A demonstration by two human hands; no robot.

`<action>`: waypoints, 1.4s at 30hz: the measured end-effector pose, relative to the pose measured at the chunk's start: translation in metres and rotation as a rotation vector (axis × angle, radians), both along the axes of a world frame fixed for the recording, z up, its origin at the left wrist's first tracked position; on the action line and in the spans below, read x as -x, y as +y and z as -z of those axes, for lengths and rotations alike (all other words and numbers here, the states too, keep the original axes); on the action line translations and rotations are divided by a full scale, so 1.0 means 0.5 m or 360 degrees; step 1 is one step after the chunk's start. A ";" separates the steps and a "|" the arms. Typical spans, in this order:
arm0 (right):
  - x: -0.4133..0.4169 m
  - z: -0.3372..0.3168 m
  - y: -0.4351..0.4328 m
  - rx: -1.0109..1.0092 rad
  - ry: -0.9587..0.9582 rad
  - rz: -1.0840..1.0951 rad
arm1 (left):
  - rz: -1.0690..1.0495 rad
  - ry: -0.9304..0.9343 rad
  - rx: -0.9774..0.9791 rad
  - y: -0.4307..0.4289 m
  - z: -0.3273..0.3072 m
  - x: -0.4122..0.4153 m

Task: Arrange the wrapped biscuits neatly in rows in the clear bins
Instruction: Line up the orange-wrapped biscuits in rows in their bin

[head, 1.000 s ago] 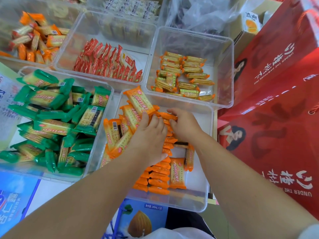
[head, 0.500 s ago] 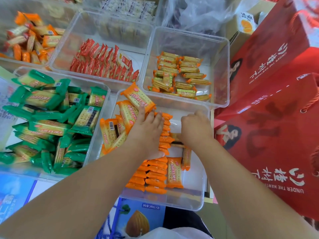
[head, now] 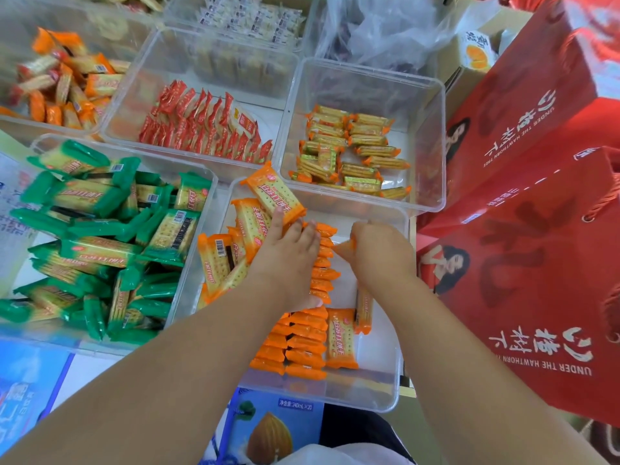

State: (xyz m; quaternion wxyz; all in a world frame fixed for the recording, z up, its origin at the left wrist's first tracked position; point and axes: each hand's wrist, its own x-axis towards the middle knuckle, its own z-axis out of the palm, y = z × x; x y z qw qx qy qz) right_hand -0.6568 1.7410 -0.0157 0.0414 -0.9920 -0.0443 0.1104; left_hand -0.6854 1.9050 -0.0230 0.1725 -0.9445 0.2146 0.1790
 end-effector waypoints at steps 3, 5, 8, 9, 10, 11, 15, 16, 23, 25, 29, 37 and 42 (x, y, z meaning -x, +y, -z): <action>-0.002 -0.020 -0.003 -0.0243 -0.0320 0.0026 | -0.0007 -0.0011 0.0007 0.000 -0.002 0.000; -0.013 -0.027 0.002 -0.0373 -0.0490 -0.0026 | 0.0001 -0.0024 0.0003 -0.001 -0.003 0.002; -0.037 -0.021 0.023 -0.0354 -0.0503 -0.0122 | 0.0021 -0.0053 0.0024 0.000 -0.004 0.004; -0.045 -0.013 0.032 -0.0312 -0.0434 -0.0157 | 0.0026 -0.0060 0.0037 0.001 -0.005 0.005; -0.052 -0.003 0.042 -0.0287 -0.0352 -0.0188 | 0.0033 -0.0065 0.0048 0.002 -0.006 0.006; -0.056 0.007 0.053 -0.0284 -0.0274 -0.0204 | 0.0042 -0.0065 0.0054 0.002 -0.008 0.007; -0.059 0.014 0.072 -0.0659 -0.0141 -0.0063 | 0.0074 -0.0072 0.0160 0.007 -0.018 0.012; -0.055 0.016 0.069 -0.0871 -0.0126 0.0012 | 0.0102 -0.0103 0.0213 0.012 -0.024 0.016; -0.021 0.060 0.053 -0.1829 0.0178 0.1023 | -0.0005 -0.0609 0.0737 0.068 -0.058 0.094; -0.023 0.069 0.056 -0.1903 0.0452 0.1191 | -0.0272 -0.0712 0.0839 0.090 -0.061 0.118; -0.021 0.075 0.062 -0.2092 0.0788 0.1175 | -0.0934 -0.0780 0.0854 0.142 -0.046 0.168; -0.033 0.087 0.071 -0.1958 0.0815 0.1216 | -0.1320 -0.0447 0.1058 0.167 0.018 0.229; -0.031 0.096 0.068 -0.1874 0.0757 0.1316 | -0.1304 -0.0459 0.1079 0.171 0.024 0.232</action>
